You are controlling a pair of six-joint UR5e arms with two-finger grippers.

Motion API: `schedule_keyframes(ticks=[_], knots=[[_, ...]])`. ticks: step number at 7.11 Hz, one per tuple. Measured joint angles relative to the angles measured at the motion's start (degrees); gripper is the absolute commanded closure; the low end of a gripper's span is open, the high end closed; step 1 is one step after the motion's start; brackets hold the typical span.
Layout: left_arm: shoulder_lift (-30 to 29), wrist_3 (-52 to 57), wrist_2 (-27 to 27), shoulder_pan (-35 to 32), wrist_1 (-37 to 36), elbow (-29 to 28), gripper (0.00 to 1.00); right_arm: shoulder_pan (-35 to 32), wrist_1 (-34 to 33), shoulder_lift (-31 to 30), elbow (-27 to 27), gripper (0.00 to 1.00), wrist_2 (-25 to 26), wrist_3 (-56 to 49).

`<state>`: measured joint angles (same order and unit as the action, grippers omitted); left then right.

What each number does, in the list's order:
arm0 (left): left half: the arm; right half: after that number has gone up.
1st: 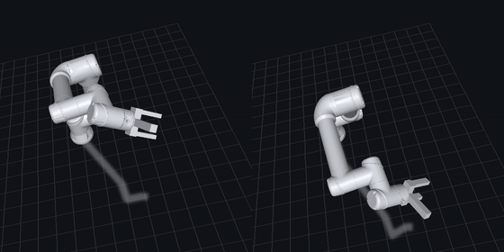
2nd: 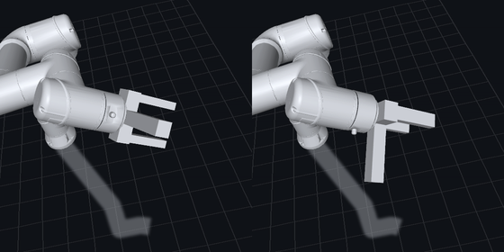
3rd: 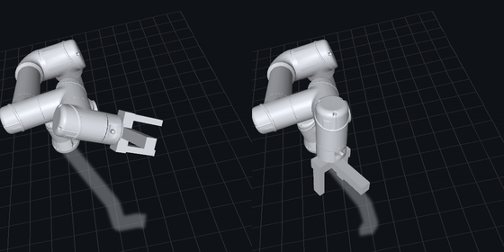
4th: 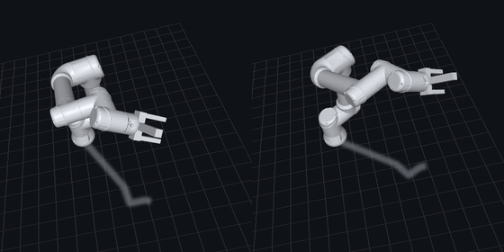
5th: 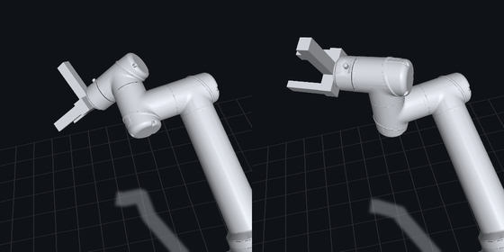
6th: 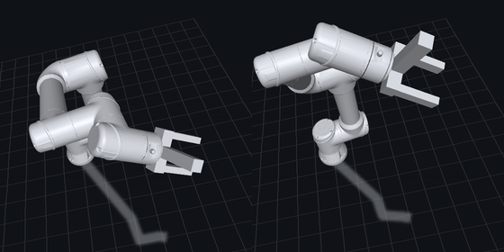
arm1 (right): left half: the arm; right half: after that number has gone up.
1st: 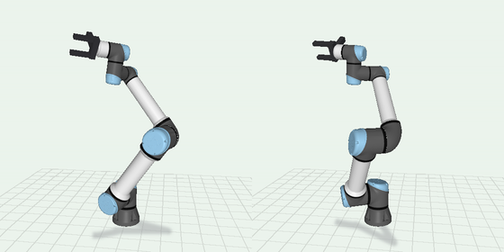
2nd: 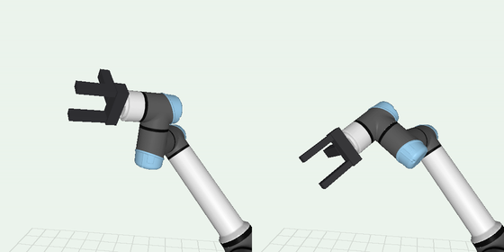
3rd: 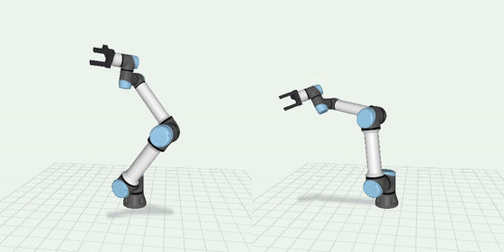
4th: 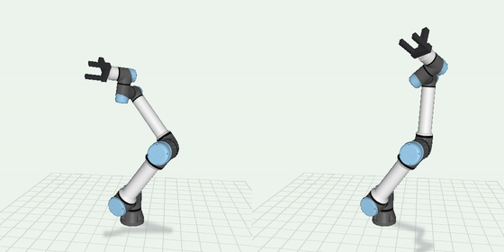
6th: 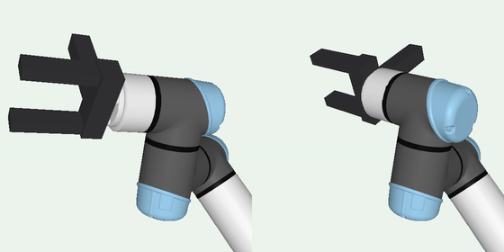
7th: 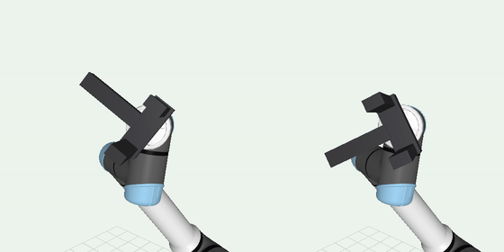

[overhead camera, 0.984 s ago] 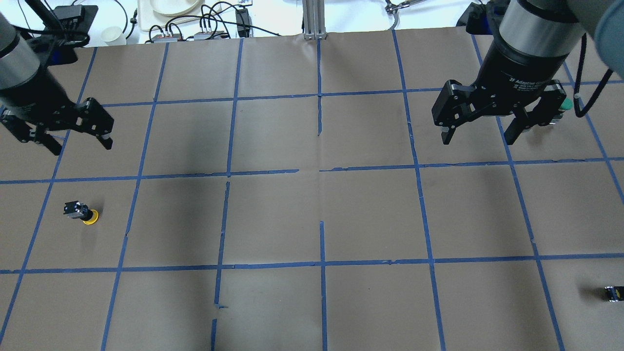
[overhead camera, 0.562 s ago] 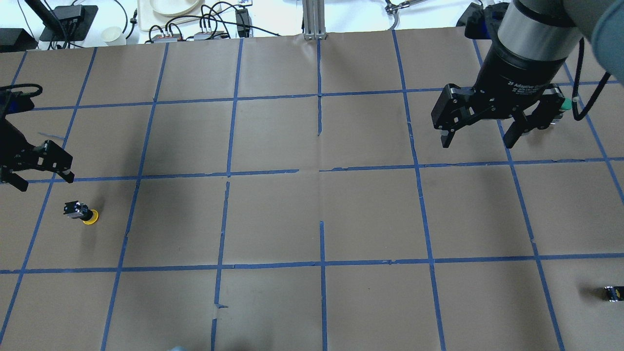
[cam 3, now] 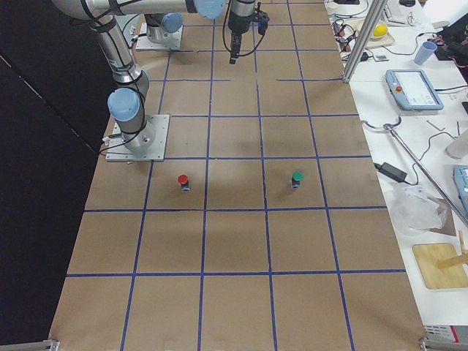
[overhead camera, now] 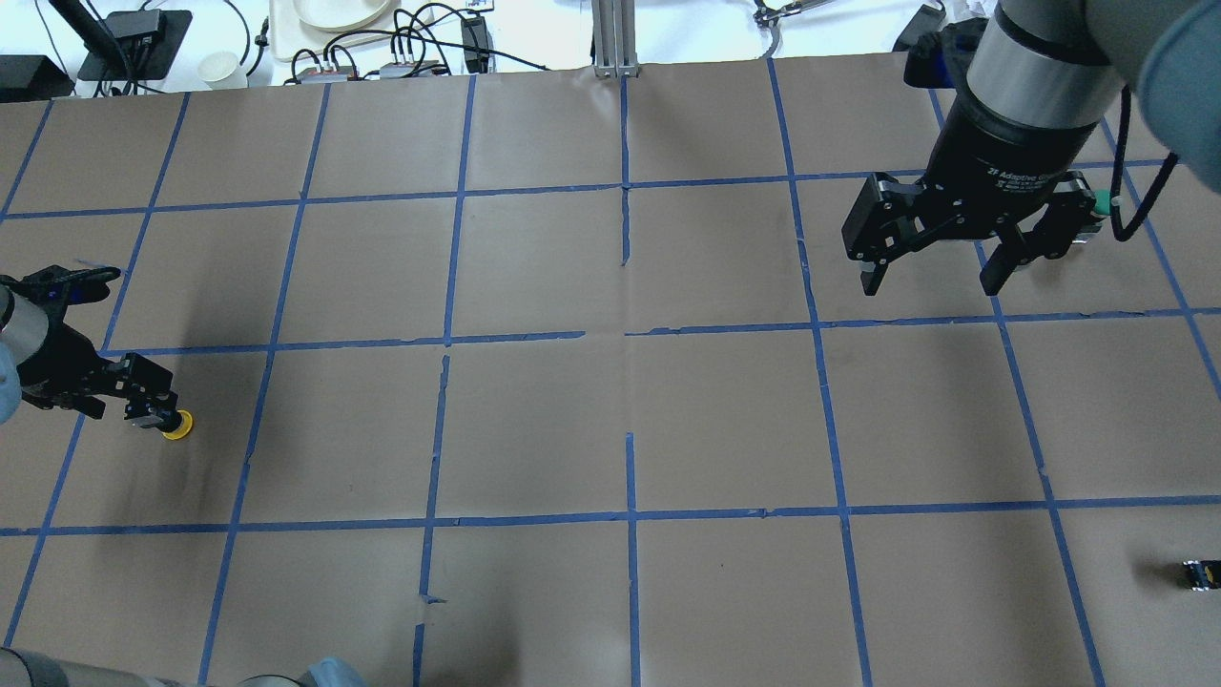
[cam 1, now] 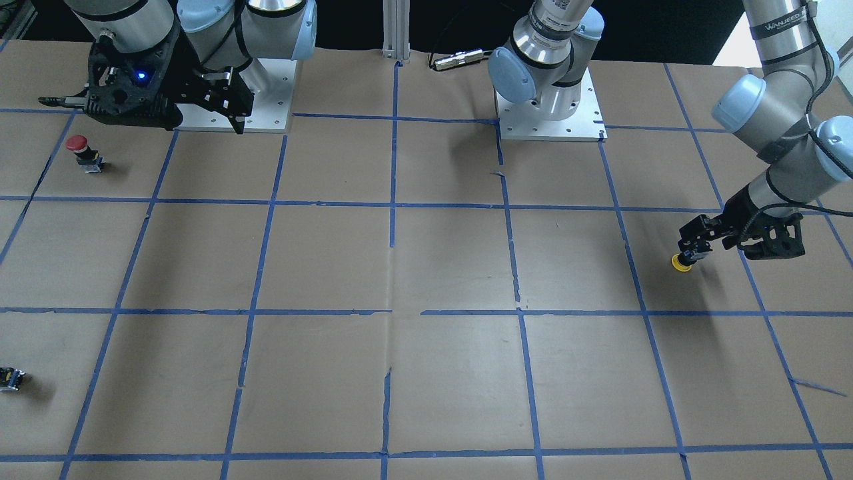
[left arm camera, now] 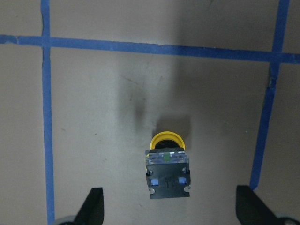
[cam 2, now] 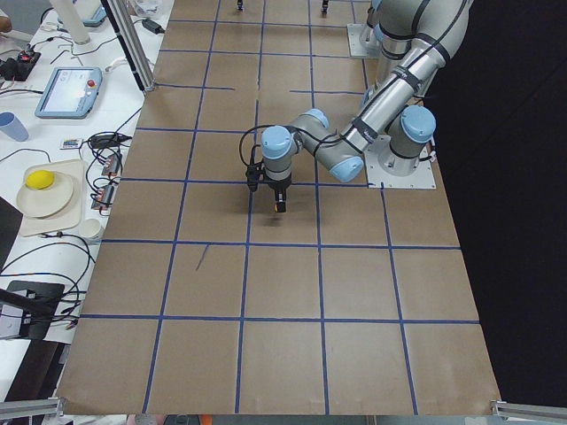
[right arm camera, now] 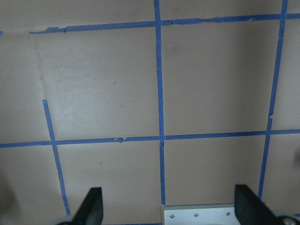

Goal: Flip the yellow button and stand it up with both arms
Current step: 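Close the left gripper on the yellow button's black base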

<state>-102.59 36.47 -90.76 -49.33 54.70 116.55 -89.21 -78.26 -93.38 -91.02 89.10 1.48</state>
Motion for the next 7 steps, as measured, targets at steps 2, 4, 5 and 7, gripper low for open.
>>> schedule_keyframes(ticks=[2, 4, 5, 7], knots=[[-0.6, 0.0, -0.1, 0.2, -0.5, 0.1, 0.31, 0.1, -0.4, 0.1, -0.3, 0.00, 0.0, 0.2], [-0.7, -0.3, -0.2, 0.1, -0.5, 0.1, 0.61, 0.6, -0.2, -0.1, -0.4, 0.00, 0.2, 0.1], [-0.7, -0.3, -0.3, 0.1, -0.5, 0.1, 0.74, 0.8, -0.3, 0.0, -0.6, 0.00, 0.2, 0.0], [-0.4, -0.4, -0.1, -0.1, -0.5, 0.0, 0.81, 0.8, -0.4, -0.1, -0.8, 0.00, -0.2, 0.3]])
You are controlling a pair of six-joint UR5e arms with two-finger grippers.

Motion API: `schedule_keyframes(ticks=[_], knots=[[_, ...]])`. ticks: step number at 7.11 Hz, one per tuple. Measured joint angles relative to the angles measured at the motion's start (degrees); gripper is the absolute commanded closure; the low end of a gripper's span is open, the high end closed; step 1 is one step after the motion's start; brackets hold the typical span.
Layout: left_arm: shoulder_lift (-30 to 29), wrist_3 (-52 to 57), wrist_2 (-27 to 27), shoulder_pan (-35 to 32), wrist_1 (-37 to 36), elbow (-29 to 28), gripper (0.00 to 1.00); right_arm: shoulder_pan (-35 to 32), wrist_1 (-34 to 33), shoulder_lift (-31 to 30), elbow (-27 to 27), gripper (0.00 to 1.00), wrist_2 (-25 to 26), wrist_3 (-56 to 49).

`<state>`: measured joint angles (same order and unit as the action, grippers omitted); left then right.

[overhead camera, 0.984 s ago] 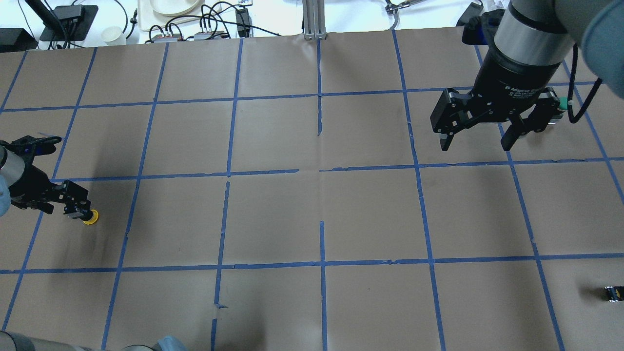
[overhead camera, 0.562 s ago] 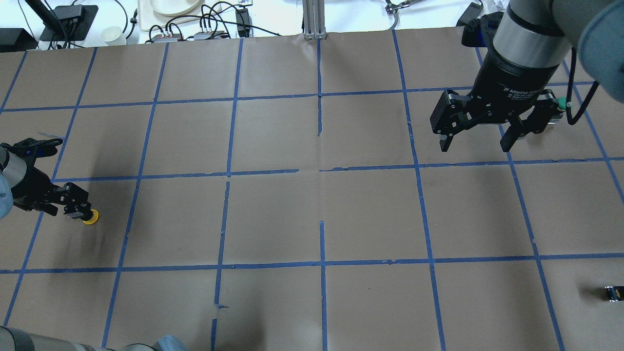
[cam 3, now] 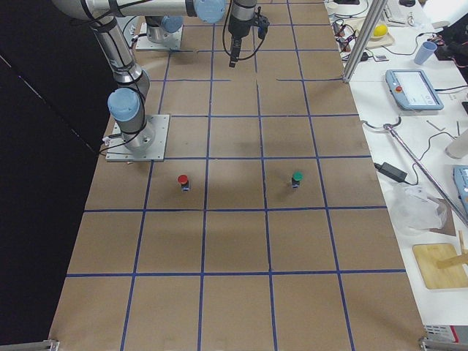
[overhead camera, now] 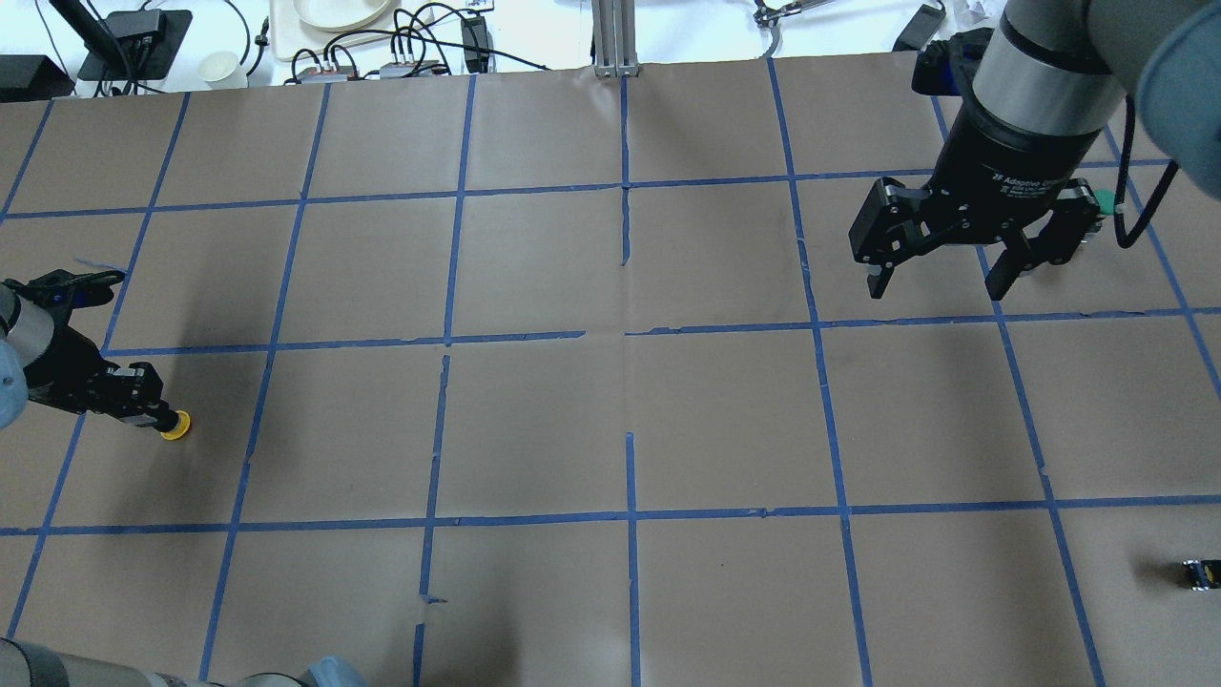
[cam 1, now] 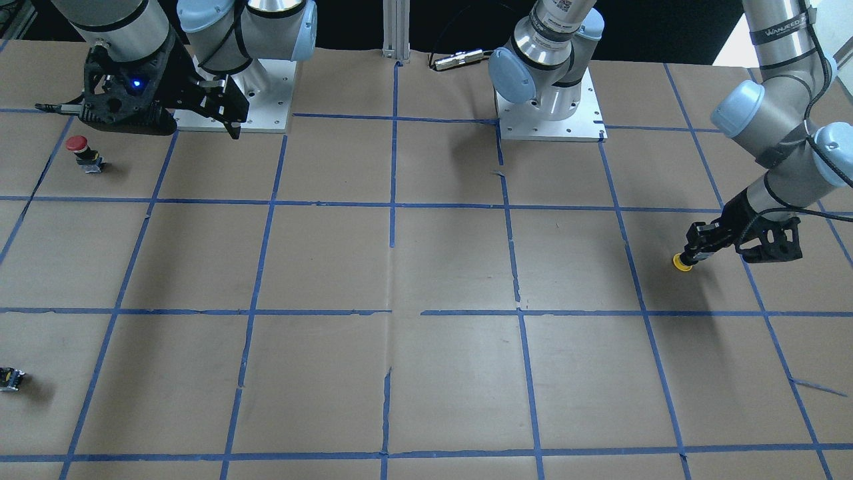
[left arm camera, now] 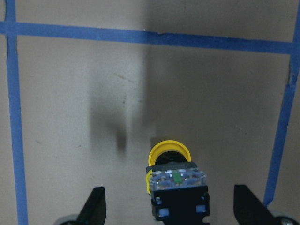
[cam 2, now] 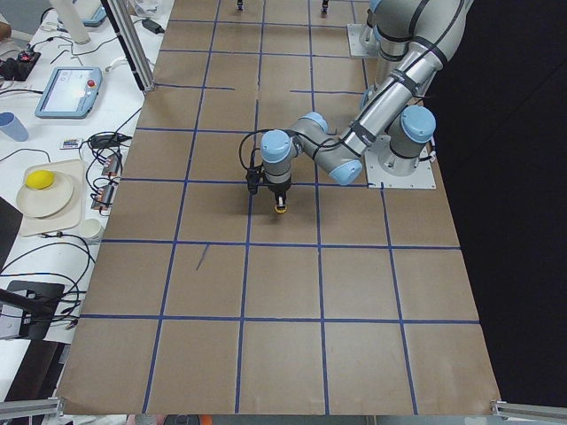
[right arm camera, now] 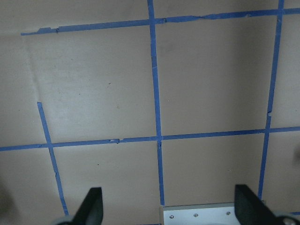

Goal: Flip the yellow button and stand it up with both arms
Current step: 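Lift the button with the left gripper while the right gripper approaches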

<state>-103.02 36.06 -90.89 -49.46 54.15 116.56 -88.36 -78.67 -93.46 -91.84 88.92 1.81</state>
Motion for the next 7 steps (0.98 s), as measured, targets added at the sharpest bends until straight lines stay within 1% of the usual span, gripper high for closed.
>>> schedule_keyframes(ticks=[1, 2, 3, 4, 5, 6, 7], knots=[[0.7, -0.5, 0.9, -0.4, 0.3, -0.2, 0.81, 0.0, 0.3, -0.2, 0.0, 0.00, -0.4, 0.0], [2.0, -1.8, 3.0, -1.2, 2.0, -0.5, 0.81, 0.0, 0.9, -0.1, -0.1, 0.00, -0.2, 0.2], [3.9, -3.1, 7.0, -2.5, 4.9, -0.8, 0.81, 0.2, 0.7, 0.0, -0.2, 0.00, 0.0, 0.8], [5.7, -4.5, 12.2, -4.7, 7.8, -0.9, 0.81, 0.5, -0.6, 0.2, -0.3, 0.00, 0.1, 2.3], [7.2, -8.0, 17.8, -8.5, 10.4, -1.0, 0.82, 0.8, -1.8, 0.4, -0.3, 0.00, 0.0, 6.4], [8.3, -13.4, 24.4, -13.2, 11.7, -1.0, 0.83, 1.0, -2.2, 0.8, -0.4, 0.00, -1.4, 12.8], [9.4, -19.1, 31.4, -18.1, 12.1, -1.0, 0.84, 1.1, -2.3, 1.9, -0.2, 0.00, -4.9, 19.5]])
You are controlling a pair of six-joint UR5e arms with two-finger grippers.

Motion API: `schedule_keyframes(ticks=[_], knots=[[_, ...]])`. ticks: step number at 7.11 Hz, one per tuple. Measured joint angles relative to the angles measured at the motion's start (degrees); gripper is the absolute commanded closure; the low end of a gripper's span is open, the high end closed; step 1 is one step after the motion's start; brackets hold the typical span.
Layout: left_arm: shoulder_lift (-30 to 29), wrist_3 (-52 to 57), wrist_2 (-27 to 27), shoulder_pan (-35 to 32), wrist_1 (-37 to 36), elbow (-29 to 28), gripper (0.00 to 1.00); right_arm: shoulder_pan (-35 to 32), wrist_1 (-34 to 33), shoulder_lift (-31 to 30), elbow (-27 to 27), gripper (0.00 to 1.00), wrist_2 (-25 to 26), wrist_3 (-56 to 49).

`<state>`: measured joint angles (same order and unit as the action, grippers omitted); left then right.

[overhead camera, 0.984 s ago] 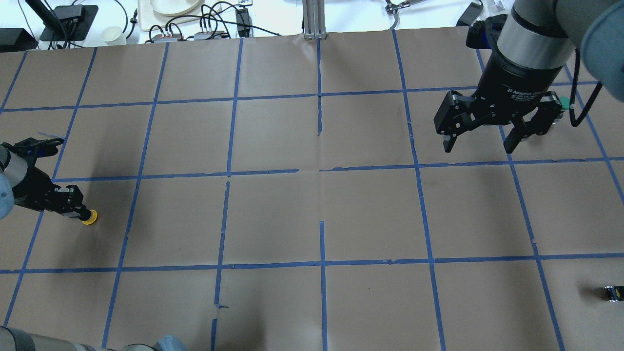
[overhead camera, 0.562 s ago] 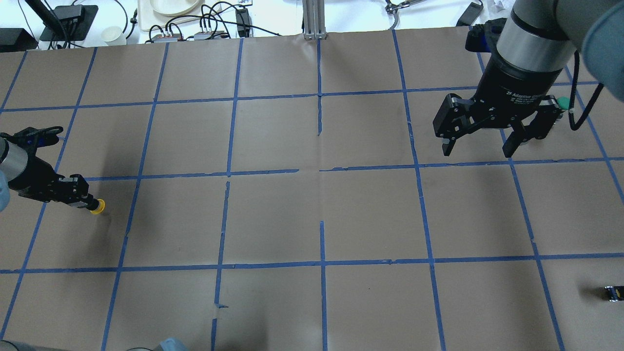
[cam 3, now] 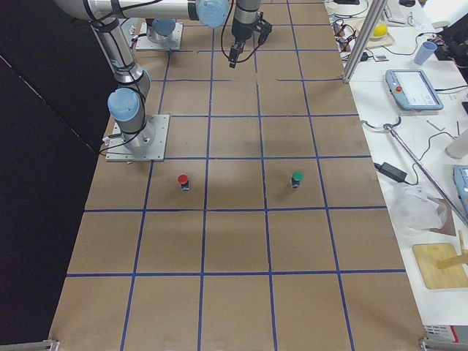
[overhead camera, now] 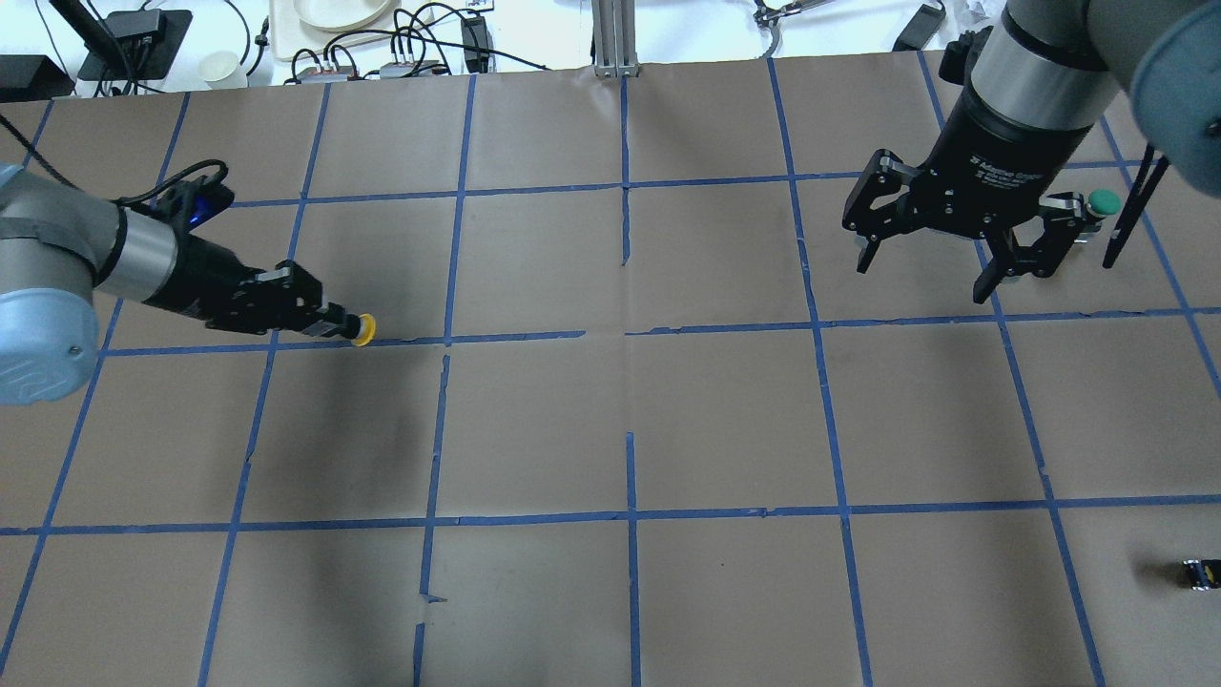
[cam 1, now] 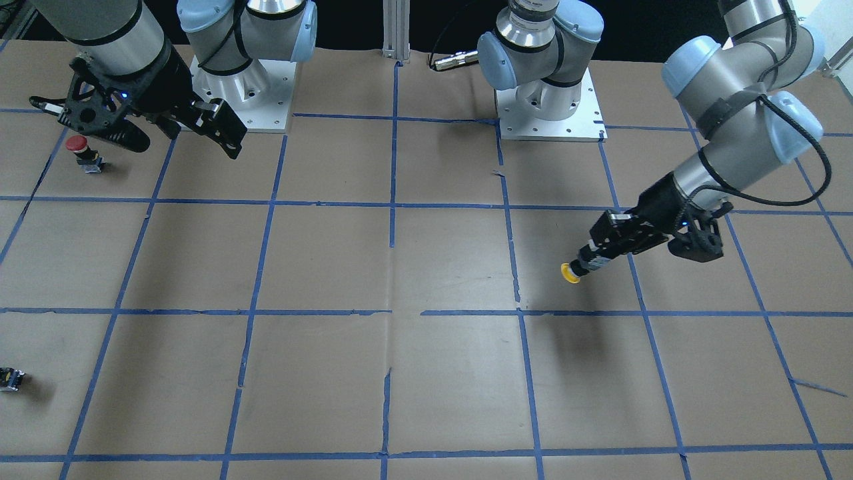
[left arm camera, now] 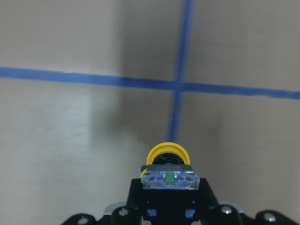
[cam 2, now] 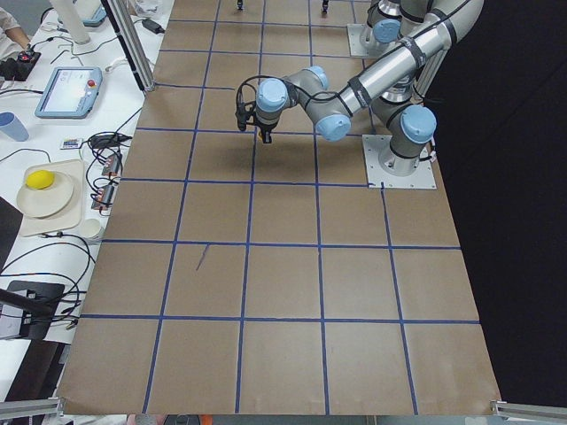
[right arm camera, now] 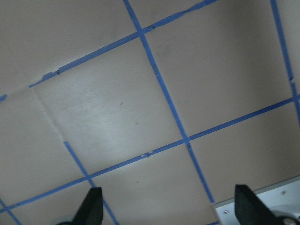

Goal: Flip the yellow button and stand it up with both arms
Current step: 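Lift the button with the left gripper while the right gripper approaches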

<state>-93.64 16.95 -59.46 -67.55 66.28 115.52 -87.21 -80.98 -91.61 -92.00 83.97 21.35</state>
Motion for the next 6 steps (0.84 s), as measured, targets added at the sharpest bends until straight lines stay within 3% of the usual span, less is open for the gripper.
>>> schedule_keyframes(ticks=[2, 5, 6], knots=[[2.6, -7.5, 16.9, -6.1, 0.0, 0.8, 0.85, 0.7, -0.3, 3.5, 1.4, 0.00, -10.2, 10.6], [5.5, -14.5, 44.7, -9.6, -1.4, 5.1, 0.86, 4.9, -0.2, 4.8, 1.9, 0.00, -29.2, 17.1], [5.9, -18.8, 50.6, -11.3, -4.6, 5.5, 0.86, 6.5, 0.0, 4.6, 1.8, 0.00, -35.0, 17.9]])
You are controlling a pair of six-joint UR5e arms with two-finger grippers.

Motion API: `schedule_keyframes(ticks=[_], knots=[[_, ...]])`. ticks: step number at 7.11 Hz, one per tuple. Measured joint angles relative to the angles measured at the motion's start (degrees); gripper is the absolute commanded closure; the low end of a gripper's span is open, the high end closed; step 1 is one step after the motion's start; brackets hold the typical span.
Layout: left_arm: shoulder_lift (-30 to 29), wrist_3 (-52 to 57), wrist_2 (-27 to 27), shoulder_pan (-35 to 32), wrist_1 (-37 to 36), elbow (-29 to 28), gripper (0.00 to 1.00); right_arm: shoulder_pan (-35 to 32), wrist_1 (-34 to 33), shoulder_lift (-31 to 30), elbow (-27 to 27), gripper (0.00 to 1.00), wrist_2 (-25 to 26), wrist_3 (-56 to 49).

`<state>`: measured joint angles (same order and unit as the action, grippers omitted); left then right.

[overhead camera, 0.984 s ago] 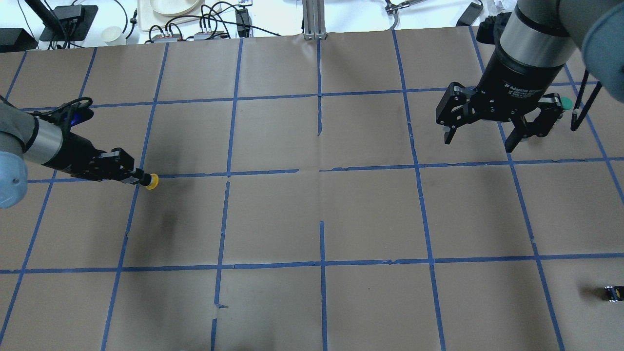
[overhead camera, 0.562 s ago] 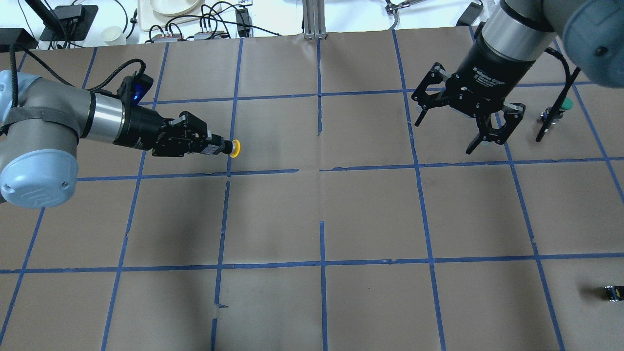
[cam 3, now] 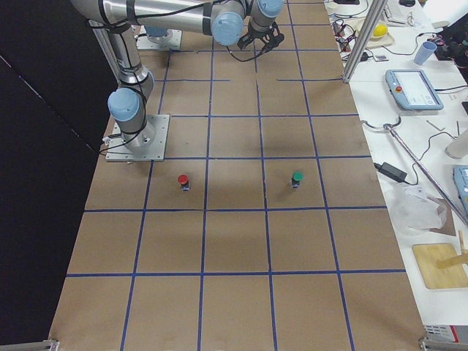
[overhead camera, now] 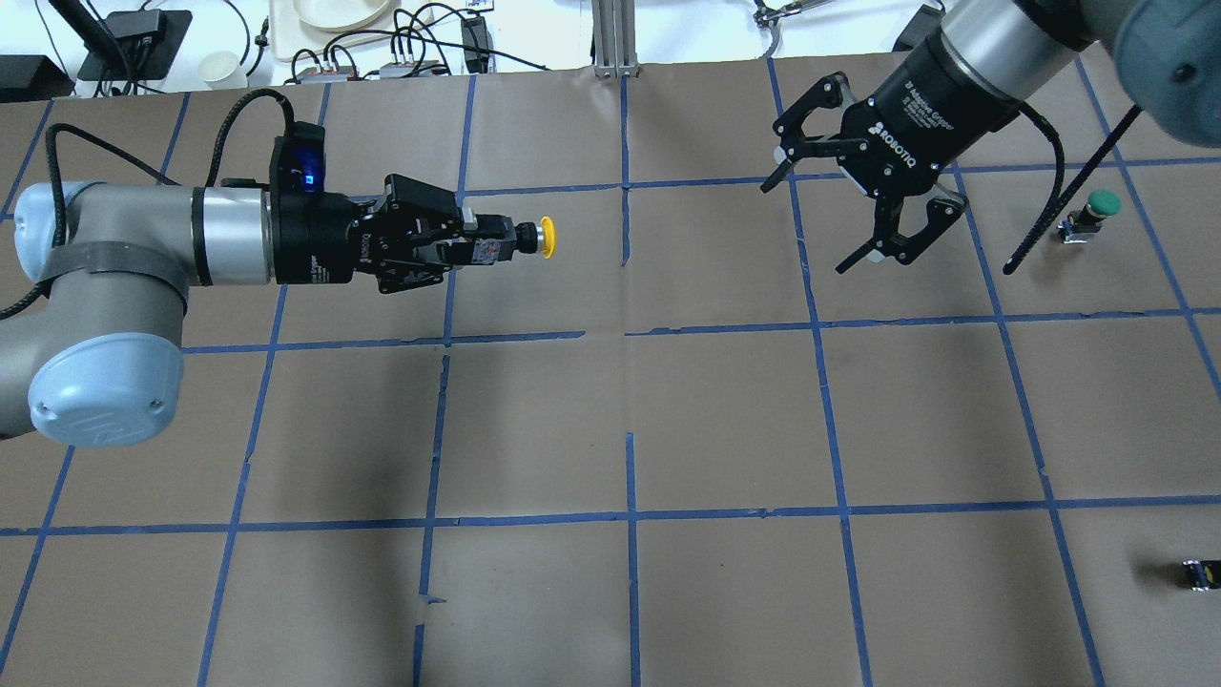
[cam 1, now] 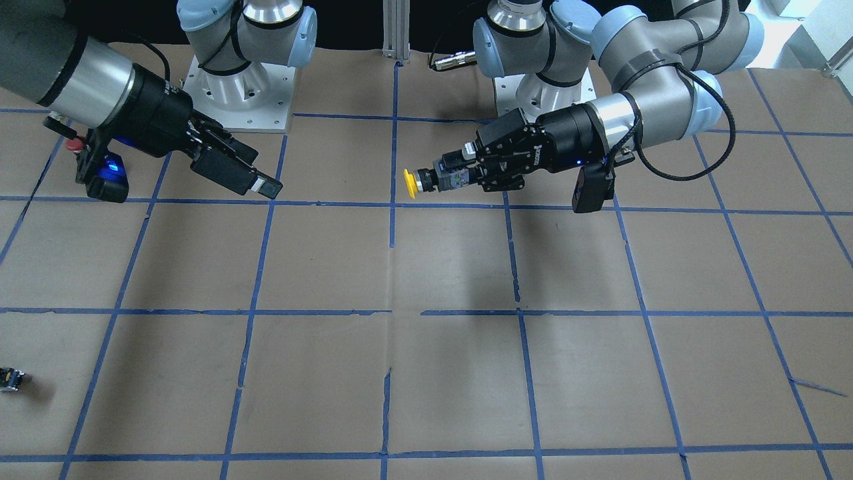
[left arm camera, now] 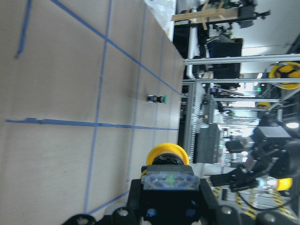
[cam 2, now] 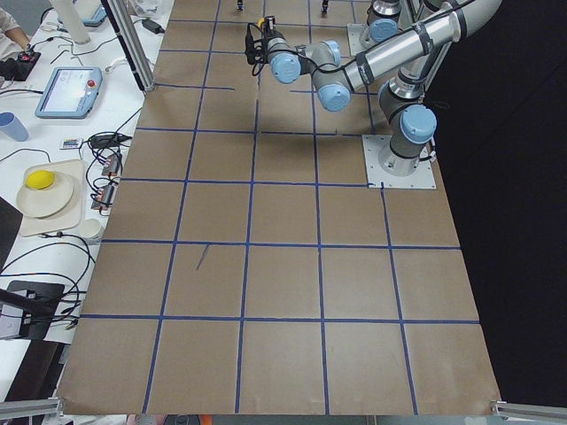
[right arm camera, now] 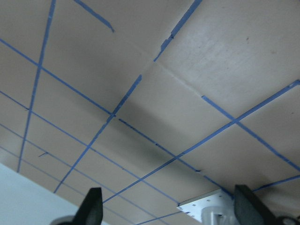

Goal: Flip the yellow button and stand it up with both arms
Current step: 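Lift the button with the left gripper while the right gripper approaches, then close the right gripper on the yellow cap held by the left gripper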

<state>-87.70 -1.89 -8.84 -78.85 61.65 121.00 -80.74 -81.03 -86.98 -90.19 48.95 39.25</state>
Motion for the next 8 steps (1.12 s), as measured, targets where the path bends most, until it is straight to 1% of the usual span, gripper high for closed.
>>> schedule_keyframes(ticks=[1, 2, 3, 4, 6, 8], knots=[[0.1, -5.1, 3.1, -1.3, -4.8, 0.2, 0.87, 0.6, 0.1, -0.3, -0.2, 0.00, -5.4, 0.3], [0.0, -10.5, 5.8, -2.2, -9.2, 0.4, 0.87, 0.7, 0.0, -0.7, -0.4, 0.00, -9.5, 0.4], [-0.2, -13.7, 7.7, -2.8, -11.4, 0.4, 0.87, 0.5, 0.0, -1.4, -0.4, 0.00, -12.6, 0.4], [-0.4, -15.1, 8.7, -3.1, -12.3, 0.5, 0.87, -0.4, 0.0, -2.1, -0.4, 0.00, -14.9, 0.4], [-0.7, -15.7, 9.3, -3.4, -12.7, 0.5, 0.87, -3.6, -0.1, -2.9, -0.4, 0.01, -16.6, 0.5], [-0.7, -15.8, 9.7, -3.5, -12.7, 0.5, 0.87, -5.2, 0.0, -2.7, -0.5, 0.01, -18.5, 0.5]])
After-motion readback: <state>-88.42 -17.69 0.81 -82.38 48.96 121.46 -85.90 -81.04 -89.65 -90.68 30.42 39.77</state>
